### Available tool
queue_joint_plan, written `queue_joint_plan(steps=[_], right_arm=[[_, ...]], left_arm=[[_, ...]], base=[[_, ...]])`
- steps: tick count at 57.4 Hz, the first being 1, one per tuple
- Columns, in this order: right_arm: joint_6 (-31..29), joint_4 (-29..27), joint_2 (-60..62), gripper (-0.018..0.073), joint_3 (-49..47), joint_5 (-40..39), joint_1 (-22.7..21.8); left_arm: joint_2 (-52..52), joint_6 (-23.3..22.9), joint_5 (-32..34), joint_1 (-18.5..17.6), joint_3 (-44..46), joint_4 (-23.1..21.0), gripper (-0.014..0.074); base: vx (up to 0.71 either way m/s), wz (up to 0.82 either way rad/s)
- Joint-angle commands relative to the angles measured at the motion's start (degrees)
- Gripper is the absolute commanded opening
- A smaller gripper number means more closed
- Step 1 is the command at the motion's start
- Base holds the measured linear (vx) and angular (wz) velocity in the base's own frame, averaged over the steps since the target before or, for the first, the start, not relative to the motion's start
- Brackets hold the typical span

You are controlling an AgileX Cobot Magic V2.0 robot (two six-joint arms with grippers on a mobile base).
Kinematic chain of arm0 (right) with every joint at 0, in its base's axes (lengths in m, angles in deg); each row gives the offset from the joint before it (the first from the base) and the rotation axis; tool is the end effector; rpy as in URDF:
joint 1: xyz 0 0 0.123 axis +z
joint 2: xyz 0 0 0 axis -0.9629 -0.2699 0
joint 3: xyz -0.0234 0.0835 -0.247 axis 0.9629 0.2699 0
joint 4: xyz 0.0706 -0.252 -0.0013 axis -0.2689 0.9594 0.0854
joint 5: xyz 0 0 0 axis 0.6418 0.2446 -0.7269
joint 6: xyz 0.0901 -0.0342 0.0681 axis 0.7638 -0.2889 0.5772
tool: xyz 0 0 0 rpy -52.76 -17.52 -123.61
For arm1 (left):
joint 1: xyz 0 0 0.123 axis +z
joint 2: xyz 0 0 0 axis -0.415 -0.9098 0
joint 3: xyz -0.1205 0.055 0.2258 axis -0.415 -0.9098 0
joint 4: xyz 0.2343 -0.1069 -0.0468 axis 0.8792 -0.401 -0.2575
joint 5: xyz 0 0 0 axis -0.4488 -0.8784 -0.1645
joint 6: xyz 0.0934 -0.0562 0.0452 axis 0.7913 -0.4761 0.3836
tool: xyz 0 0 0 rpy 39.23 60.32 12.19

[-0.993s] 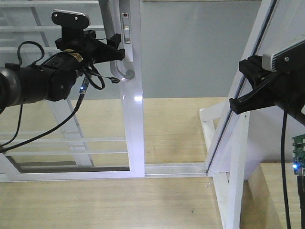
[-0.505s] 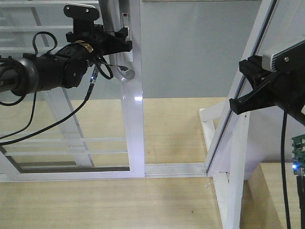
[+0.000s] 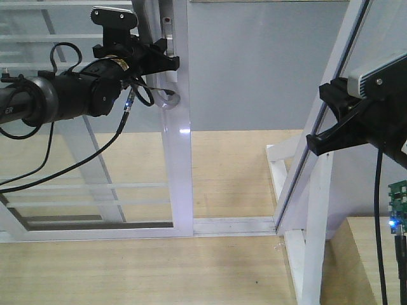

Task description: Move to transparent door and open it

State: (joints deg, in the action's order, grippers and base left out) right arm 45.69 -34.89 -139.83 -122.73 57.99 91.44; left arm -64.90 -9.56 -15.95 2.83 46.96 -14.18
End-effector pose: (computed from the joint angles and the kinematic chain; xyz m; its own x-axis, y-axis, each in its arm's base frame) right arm 0.2575 0.0819 0.2573 -0.1702 -0.3221 -0.9313 -0.3715 0.8963 -0.2421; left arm 0.4609 -0.1797 0.1926 -0.1988 0.0030 -0.9800 0.3299 0.9418 -0.0641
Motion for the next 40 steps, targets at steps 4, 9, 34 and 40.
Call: queue_joint_plan(steps=[4, 9, 34, 40], right_arm=[[-0.83, -0.1, 1.12, -0.0006, -1.65, -4.27, -0.16], [-0.82, -0.1, 0.92, -0.0006, -1.65, -4.27, -0.16], [-0.82, -0.3, 0.45, -0.0006, -1.65, -4.47, -0.16], [-0.82, -0.3, 0.45, -0.0006, -1.65, -4.53, -0.16]], left_arm=[[3.78, -0.5, 1.89, -0.02, 1.93, -0.48, -0.0008], [4.76, 0.0, -0.13, 0.27, 1.79, -0.42, -0.0007], [9.01, 1.15, -7.34, 4.22, 1.75, -0.41, -0.0006], [10.26, 1.15, -9.88, 4.99, 1.75, -0.36, -0.0006]], base=[[0.0, 0.0], [0.0, 0.0], [0.0, 0.0], [0.0, 0.0]])
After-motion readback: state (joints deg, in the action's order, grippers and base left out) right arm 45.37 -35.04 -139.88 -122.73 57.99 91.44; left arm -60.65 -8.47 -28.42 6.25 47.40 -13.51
